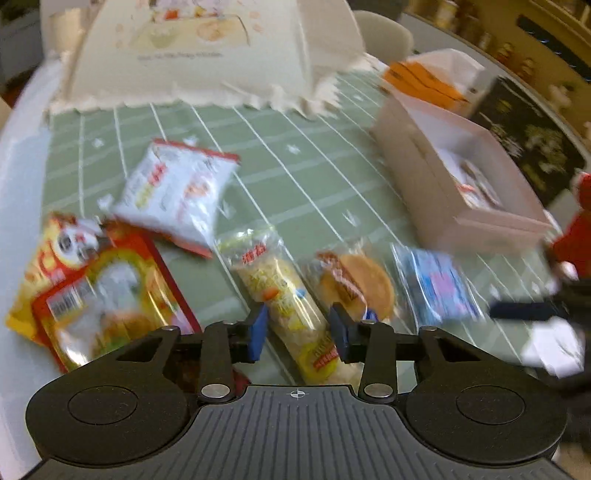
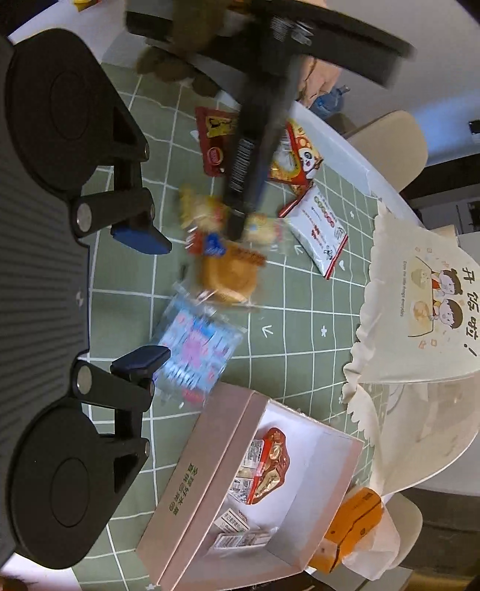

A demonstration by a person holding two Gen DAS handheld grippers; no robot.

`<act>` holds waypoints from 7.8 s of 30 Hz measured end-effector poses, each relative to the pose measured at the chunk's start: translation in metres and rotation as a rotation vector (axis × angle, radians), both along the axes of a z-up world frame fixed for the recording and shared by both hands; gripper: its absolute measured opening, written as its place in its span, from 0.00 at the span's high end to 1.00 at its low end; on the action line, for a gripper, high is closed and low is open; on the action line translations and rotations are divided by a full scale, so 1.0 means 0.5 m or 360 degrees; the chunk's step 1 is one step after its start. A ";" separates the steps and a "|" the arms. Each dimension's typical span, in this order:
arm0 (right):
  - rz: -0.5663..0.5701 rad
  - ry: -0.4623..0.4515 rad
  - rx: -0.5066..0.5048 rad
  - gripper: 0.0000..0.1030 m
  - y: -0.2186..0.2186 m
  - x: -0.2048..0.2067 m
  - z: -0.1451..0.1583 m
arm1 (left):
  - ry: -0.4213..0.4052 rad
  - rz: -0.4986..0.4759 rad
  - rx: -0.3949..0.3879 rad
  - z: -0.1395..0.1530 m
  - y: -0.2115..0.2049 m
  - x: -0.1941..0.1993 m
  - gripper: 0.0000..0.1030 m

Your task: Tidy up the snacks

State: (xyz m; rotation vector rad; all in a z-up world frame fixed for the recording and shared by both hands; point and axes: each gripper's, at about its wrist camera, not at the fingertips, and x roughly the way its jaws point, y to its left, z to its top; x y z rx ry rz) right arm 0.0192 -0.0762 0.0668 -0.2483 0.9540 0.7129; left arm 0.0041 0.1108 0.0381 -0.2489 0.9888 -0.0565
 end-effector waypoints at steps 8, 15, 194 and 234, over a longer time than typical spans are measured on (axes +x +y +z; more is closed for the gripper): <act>-0.0059 -0.0026 0.0018 0.42 0.036 0.036 -0.010 | 0.0131 0.0047 -0.0038 -0.002 0.017 -0.098 0.65; -0.0013 0.0070 0.0062 0.41 0.123 0.076 -0.044 | 0.0141 0.0116 -0.0091 -0.003 0.025 -0.127 0.64; -0.0263 -0.0139 0.0176 0.26 -0.073 -0.025 -0.001 | 0.0031 0.0329 -0.0413 0.009 0.005 -0.178 0.68; 0.0032 0.0003 0.0116 0.49 -0.075 0.034 -0.078 | 0.0190 -0.0181 -0.0332 0.013 -0.142 -0.179 0.68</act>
